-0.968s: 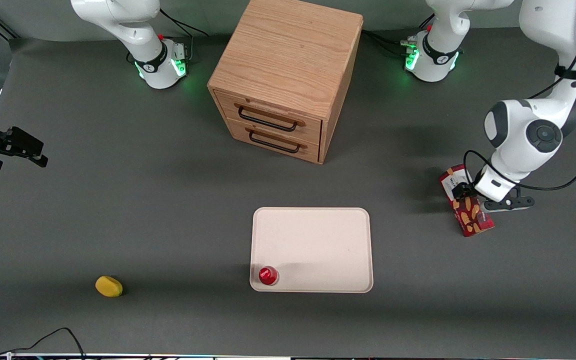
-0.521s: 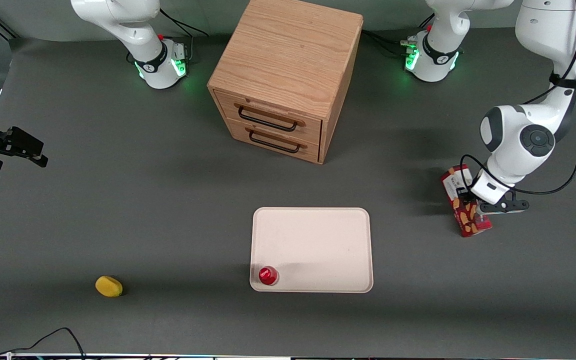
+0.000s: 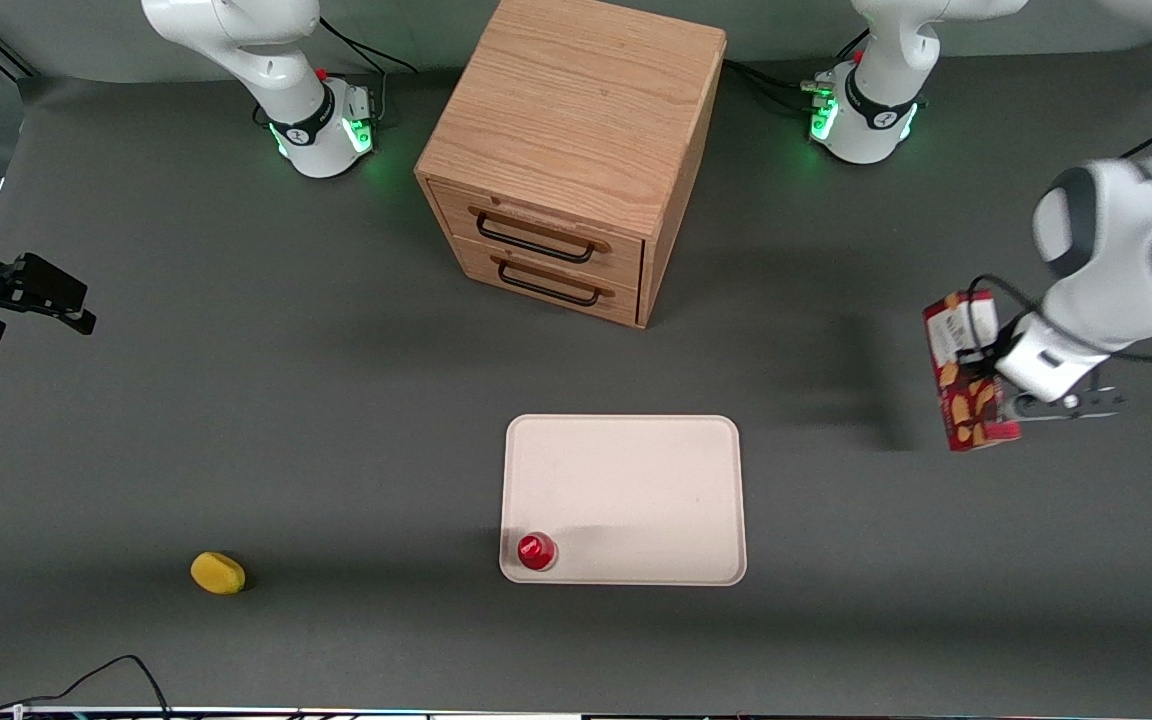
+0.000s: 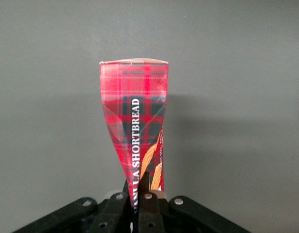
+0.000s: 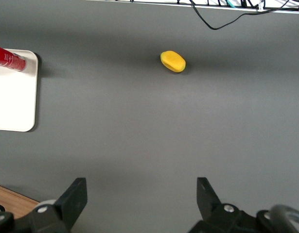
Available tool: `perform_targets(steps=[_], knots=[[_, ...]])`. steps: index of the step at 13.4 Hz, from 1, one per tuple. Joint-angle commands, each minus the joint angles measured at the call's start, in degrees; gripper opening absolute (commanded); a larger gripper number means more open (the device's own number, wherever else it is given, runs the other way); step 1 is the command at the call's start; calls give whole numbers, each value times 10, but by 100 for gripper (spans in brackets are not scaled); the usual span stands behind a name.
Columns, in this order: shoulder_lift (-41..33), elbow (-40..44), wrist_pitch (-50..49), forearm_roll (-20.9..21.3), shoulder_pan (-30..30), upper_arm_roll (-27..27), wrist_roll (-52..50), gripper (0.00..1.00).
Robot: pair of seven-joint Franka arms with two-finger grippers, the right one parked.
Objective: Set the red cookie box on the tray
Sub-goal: 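Lift the cookie box upright with the left gripper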
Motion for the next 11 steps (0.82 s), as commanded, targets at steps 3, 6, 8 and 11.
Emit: perform_targets(steps=[3,6,8,11], knots=[[10,223,-231,-4,-26,-40,-38,0],[39,247,-204,-5,-33,-111,-161,0],[89,276,-161,-2,-36,-155,-268,0],[174,333,-97,12,-59,-198,-379,0]])
